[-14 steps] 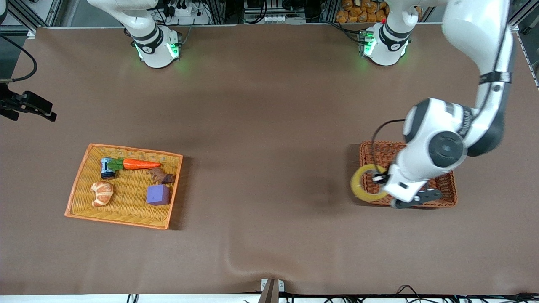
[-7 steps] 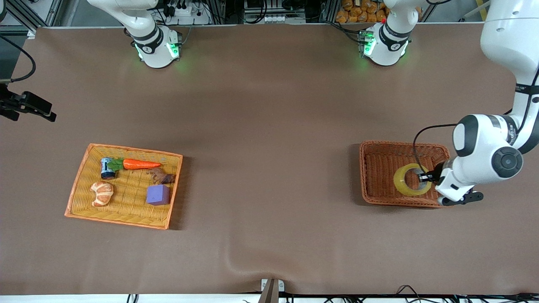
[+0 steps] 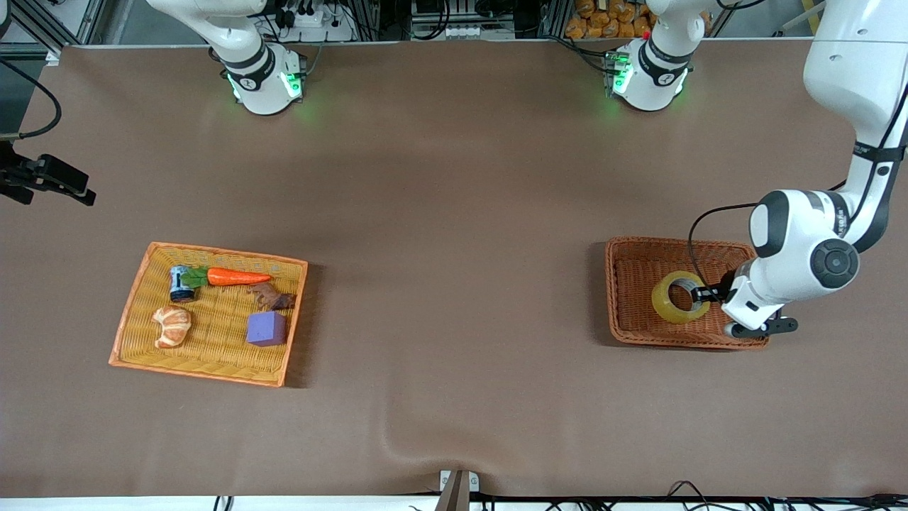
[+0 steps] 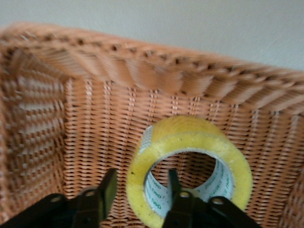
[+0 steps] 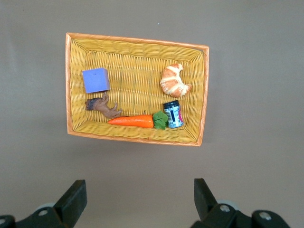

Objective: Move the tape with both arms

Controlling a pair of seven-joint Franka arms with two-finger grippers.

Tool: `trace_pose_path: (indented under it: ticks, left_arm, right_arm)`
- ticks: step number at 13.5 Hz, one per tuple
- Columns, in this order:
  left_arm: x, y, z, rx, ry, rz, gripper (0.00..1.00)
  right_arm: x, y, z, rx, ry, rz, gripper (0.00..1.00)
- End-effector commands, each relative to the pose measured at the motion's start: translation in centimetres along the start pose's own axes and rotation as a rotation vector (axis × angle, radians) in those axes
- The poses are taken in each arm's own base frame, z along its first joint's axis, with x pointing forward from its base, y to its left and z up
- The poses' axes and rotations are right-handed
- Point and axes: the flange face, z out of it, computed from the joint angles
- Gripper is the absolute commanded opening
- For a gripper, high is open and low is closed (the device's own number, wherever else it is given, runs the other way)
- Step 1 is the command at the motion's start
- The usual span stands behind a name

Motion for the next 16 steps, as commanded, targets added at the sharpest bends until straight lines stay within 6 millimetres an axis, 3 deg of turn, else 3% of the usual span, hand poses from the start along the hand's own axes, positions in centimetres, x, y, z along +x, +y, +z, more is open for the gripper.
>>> trace_pose_path:
  ticks: [1,3,5,7,9,12,16]
  left_arm:
    - [-0.6,-0.3,-7.8,0.038,0.083,0.005,1.00]
    - [-0.4,-0.1,-15.5,0.056,0.151,-0.002,1.00]
    - [-1.7,1.1,-23.0,0.072,0.161,0.018,1.00]
    - [-3.6,2.5,-29.0,0.083,0.148,0.030,1.00]
    - [-5.7,3.6,-33.2,0.064,0.132,0.035,1.00]
    - [-7.9,3.7,-36.4,0.047,0.138,0.049,1.00]
    - [-9.3,4.3,-37.2,0.062,0.111,0.103,1.00]
  right_arm:
    - [0.1,-0.1,-0.1,0.020,0.006,-0.007,1.00]
    - [0.1,-0.1,-0.1,0.020,0.004,-0.005,1.00]
    - [0.0,0.2,-0.1,0.020,0.004,-0.002,1.00]
    - [0.0,0.5,-0.1,0.020,0.004,0.001,1.00]
    - [-0.1,0.5,0.0,0.021,-0.008,0.001,1.00]
    - [-0.1,0.1,0.0,0.021,-0.008,-0.004,1.00]
    - [-0.2,-0.2,-0.1,0.021,-0.008,-0.010,1.00]
